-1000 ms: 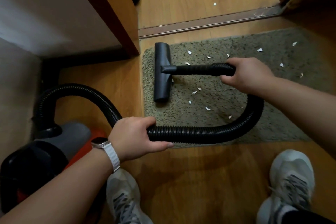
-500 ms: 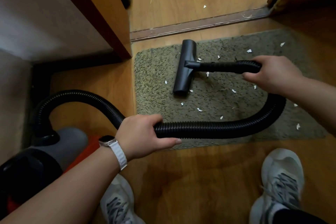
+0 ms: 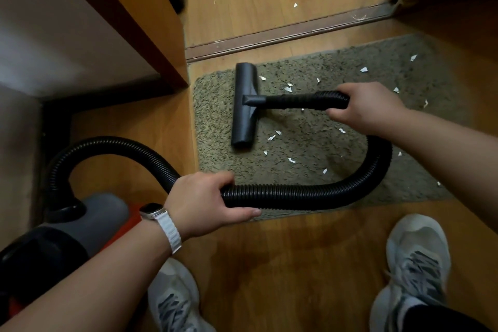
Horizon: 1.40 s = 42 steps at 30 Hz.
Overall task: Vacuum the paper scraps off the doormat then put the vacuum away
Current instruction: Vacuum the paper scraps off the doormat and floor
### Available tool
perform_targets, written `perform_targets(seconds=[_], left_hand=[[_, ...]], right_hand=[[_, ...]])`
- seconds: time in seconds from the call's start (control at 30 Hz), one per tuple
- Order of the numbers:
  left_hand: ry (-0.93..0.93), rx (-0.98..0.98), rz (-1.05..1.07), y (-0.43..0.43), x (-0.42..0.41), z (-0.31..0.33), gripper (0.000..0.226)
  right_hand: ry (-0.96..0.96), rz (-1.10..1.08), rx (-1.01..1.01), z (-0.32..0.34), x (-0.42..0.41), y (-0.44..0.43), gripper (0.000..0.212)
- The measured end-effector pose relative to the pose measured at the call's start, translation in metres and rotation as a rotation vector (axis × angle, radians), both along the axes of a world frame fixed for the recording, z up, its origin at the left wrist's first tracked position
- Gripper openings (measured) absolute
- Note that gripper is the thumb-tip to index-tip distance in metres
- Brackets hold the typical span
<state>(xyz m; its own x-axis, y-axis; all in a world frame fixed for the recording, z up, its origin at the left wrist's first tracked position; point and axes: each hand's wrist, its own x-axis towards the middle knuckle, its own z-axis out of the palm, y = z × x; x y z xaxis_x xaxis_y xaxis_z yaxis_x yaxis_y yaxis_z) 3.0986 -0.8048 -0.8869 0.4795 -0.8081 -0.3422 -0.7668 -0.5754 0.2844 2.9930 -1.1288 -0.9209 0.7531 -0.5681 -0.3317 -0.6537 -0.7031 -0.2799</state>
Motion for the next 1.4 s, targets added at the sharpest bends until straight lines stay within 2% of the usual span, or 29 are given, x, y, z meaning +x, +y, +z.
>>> perform_targets(seconds=[0.2, 0.47, 0.57, 0.83, 1.1, 1.4], left_hand=[[-0.002, 0.05, -0.04, 0.004, -0.001, -0.001, 0.071], [-0.001, 0.009, -0.011, -0.006, -0.004, -0.005, 0.074], [0.011, -0.039, 0.001, -0.008, -0.005, -0.006, 0.073], [0.034, -0.058, -0.036, -0.003, -0.005, -0.005, 0.075], [0.018, -0.077, -0.007, -0.01, -0.008, -0.008, 0.069], [0.061, -0.168, 0.119, -0.02, -0.002, 0.0, 0.067]], right_hand=[[-0.006, 0.114, -0.007, -0.002, 0.002, 0.012, 0.02], [0.001, 0.042, -0.055, -0.003, -0.022, -0.009, 0.03], [-0.013, 0.055, -0.041, -0.004, -0.021, -0.009, 0.027], [-0.045, 0.191, -0.007, -0.012, -0.009, 0.015, 0.024], [-0.045, -0.003, -0.016, -0.001, -0.025, -0.014, 0.026], [-0.068, -0.175, -0.086, -0.005, -0.02, -0.031, 0.033]])
